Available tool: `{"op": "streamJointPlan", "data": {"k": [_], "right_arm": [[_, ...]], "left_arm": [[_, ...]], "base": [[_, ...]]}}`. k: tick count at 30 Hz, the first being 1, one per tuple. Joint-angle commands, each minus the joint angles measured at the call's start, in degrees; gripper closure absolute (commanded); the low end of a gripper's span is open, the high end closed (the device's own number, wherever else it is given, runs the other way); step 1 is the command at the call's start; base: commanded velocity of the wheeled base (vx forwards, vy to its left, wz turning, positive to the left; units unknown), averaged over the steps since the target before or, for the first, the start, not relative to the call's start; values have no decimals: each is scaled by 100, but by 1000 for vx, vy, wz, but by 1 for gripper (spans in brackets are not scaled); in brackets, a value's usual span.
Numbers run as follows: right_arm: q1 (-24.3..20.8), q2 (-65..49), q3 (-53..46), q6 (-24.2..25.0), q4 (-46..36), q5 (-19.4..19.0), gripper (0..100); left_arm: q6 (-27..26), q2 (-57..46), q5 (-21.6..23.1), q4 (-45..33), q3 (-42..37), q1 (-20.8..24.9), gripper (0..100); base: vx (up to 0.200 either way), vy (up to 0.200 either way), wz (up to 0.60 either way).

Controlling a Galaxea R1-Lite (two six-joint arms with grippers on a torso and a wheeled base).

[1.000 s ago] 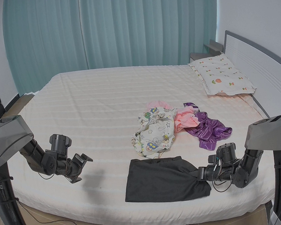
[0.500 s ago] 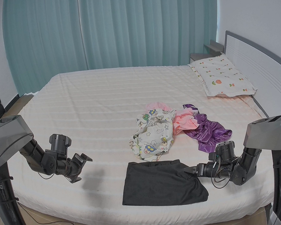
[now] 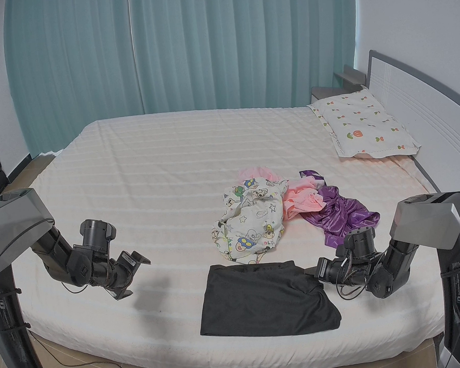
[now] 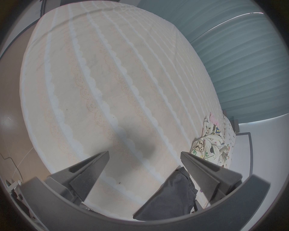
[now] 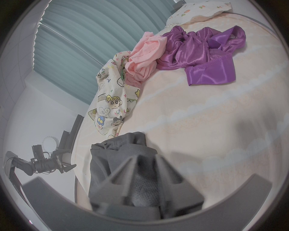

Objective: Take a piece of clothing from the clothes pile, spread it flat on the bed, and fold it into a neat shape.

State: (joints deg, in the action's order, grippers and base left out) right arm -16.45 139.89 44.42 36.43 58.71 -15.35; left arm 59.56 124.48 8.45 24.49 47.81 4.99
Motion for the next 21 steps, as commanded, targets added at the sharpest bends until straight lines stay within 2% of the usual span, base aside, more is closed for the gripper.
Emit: {"op": "streamJointPlan", "data": {"k": [1, 11, 16, 20, 21], "right_arm": [[19, -32, 14, 5, 9, -3, 100], [159, -269, -30, 14, 62, 23, 100], [229, -269, 14, -48, 79, 375, 100], [203, -199, 5, -162, 79, 410, 100], [194, -181, 14, -215, 79, 419, 0]], "left_arm": [[3, 6, -1, 3, 0, 2, 0], [3, 6, -1, 3, 0, 2, 0], [3, 6, -1, 3, -9, 2, 0], [3, 6, -1, 3, -9, 2, 0], [3, 15, -1, 3, -9, 2, 0]], "base": [[0, 0, 0], [0, 0, 0], [0, 0, 0], [0, 0, 0], [0, 0, 0]]}}
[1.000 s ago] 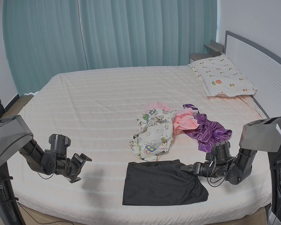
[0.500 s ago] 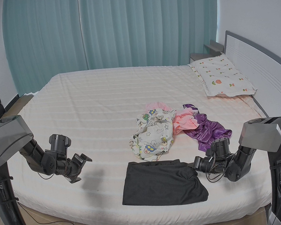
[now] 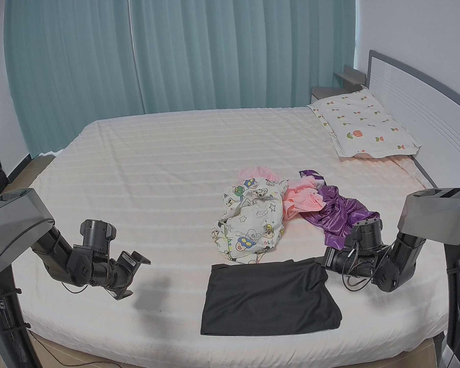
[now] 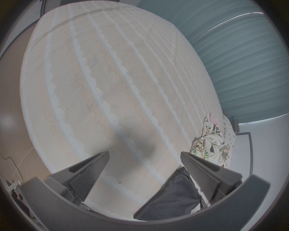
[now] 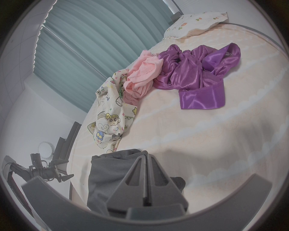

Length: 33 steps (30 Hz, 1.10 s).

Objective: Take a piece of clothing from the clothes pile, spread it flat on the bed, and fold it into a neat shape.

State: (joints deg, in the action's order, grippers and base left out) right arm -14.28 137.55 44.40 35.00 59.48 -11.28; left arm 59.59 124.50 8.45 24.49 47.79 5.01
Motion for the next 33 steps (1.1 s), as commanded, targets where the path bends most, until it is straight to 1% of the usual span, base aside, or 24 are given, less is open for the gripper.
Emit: {"op": "streamJointPlan", "data": {"k": [1, 5, 14, 19, 23, 26, 27, 33], "right_arm": [[-23, 53, 16, -72, 2, 11, 0], [-5, 88, 43, -151, 55, 47, 0], [-23, -114, -327, -266, 11, 11, 0], [-111, -299, -432, -266, -296, -33, 0], [-242, -272, -414, -142, -437, -446, 0], [-278, -123, -362, -142, -446, -454, 0], [-278, -105, -362, -142, -446, -446, 100], [-234, -158, -432, -160, -446, -437, 100]], "left_arm": [[0, 13, -1, 3, -6, 0, 0], [0, 13, -1, 3, 3, 0, 0], [0, 13, -1, 3, -6, 0, 0], [0, 4, -1, 3, -6, 0, 0], [0, 13, -1, 3, -6, 0, 0], [0, 4, -1, 3, -6, 0, 0], [0, 4, -1, 3, -6, 0, 0], [0, 4, -1, 3, -6, 0, 0]], "base": [[0, 0, 0], [0, 0, 0], [0, 0, 0], [0, 0, 0], [0, 0, 0], [0, 0, 0], [0, 0, 0], [0, 0, 0]]}}
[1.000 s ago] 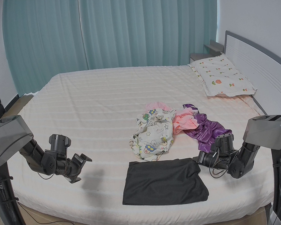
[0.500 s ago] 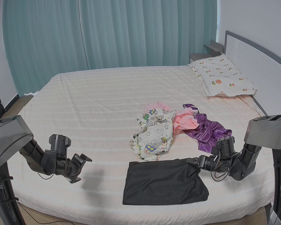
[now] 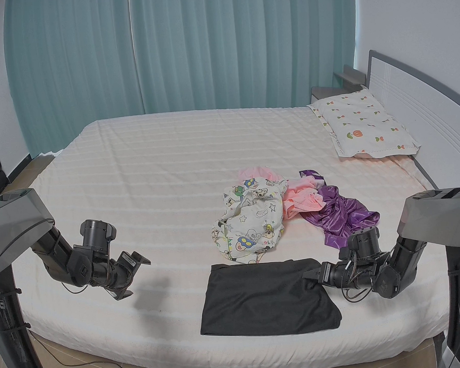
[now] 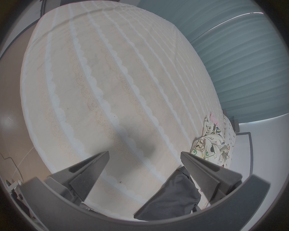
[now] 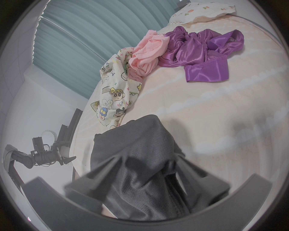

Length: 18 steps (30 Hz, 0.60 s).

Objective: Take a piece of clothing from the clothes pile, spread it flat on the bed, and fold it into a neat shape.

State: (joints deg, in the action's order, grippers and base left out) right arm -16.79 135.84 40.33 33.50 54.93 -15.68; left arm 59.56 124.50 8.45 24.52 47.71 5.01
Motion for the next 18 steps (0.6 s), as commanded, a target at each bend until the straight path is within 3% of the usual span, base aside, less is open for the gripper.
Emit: {"op": "streamJointPlan", "data": {"k": [1, 17, 18], "right_arm": [[35, 4, -25, -10, 9, 12, 100], [193, -58, 45, -133, 53, 21, 100], [193, -58, 45, -151, 53, 30, 0]], "left_arm": [[3, 4, -1, 1, 1, 0, 0], [3, 4, -1, 1, 10, 0, 0], [3, 13, -1, 1, 10, 0, 0]], "base": [[0, 0, 0], [0, 0, 0], [0, 0, 0]]}}
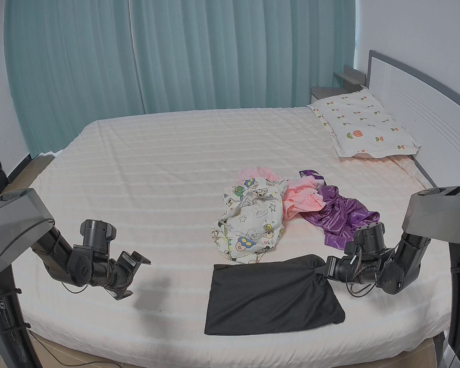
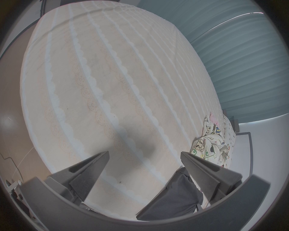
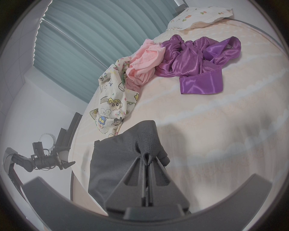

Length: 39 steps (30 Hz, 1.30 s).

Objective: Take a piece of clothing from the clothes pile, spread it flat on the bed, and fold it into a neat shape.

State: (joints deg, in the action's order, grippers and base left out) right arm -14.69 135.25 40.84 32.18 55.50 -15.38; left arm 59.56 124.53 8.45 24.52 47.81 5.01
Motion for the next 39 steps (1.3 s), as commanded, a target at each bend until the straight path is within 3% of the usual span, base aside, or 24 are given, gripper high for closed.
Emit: {"op": "streamJointPlan", "data": {"k": [1, 5, 11, 19, 32, 33, 39], "right_arm": [[-16, -17, -23, -28, 4, 0, 0], [45, -122, -129, -142, -4, 9, 0], [124, -157, -366, -511, 13, -44, 0], [133, -149, -454, -529, 4, -123, 0], [115, -61, -542, -713, -4, -202, 0], [115, -69, -542, -722, -4, -202, 100], [98, -263, -762, -995, -163, -193, 100]], "left_arm": [[3, 1, -1, 1, 0, 0, 0], [3, 1, -1, -8, 18, 0, 0], [3, 1, -1, -8, 18, 0, 0], [3, 10, -1, 1, 0, 0, 0], [3, 10, -1, 1, -9, 0, 0], [3, 10, -1, 1, -9, 0, 0], [-6, 10, -10, 1, -9, 0, 0]], "base": [[0, 0, 0], [0, 0, 0], [-200, 0, 0], [-200, 0, 0], [0, 0, 0], [0, 0, 0], [0, 0, 0]]}}
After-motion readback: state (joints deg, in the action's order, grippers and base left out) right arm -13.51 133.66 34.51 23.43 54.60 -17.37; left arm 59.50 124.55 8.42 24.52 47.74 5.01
